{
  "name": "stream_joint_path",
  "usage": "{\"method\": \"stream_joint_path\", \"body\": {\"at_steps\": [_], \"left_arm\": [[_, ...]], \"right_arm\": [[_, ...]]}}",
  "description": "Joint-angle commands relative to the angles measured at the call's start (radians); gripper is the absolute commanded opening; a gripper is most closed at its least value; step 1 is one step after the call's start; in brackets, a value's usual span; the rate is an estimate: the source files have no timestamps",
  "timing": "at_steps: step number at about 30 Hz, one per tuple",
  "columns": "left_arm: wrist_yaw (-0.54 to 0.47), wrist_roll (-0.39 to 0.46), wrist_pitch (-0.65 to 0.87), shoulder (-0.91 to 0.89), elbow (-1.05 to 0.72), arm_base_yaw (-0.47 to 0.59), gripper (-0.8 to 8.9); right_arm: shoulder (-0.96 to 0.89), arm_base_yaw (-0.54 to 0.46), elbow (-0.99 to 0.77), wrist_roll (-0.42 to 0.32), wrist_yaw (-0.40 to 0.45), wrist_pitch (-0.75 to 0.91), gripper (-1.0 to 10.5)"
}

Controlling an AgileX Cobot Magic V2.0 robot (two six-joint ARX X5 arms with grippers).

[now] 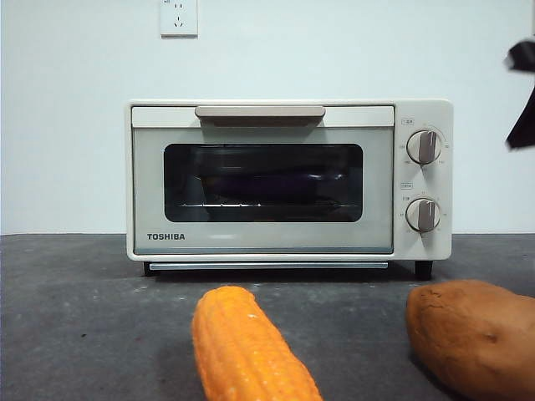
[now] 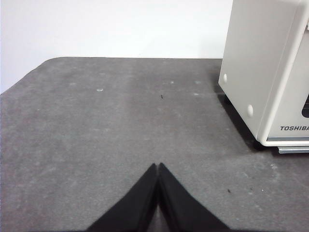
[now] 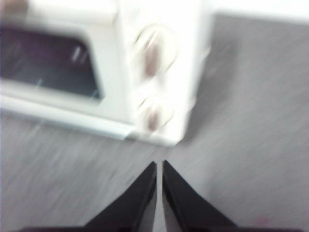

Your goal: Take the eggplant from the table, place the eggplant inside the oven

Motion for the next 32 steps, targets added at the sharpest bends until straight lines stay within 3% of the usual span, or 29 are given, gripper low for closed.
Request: {"method": "stream_joint_path", "body": {"at_steps": [1,3,8,13,19,23,32], "left_arm": [[0.001,0.008,0.011,-0.002,-0.026,0.003,0.06],[0.001,0.008,0.011,-0.002,-0.026,0.003,0.06],[0.001,0.008,0.011,-0.002,-0.026,0.003,0.06],[0.001,0.008,0.011,-0.002,-0.026,0.003,0.06],[0.001,0.008,0.011,-0.002,-0.026,0.003,0.06],[0.001,0.008,0.01,-0.002,-0.026,0.003,0.06],[0.001,0.008,0.011,-0.002,-0.026,0.003,0.06]], "right_arm": [[-0.143,-0.006,0.003,-0.102,0.104,0.013,0.1],[-0.273,-0.058,-0.006,-0.152,0.106,0.012,0.1],[-0.485,-0.227,-0.094,-0.142,0.09,0.027,0.1],[-0.599,-0.32,-0.233,-0.126,-0.032,0.028,0.1],[-0.641,-0.344,-0.378,-0.099,-0.095,0.043,0.1],[-0.641,-0.348,-0.384,-0.083,-0.103,-0.085,0.1],[-0.641,-0.348,-0.382,-0.083,-0.098,-0.058,0.1]]}}
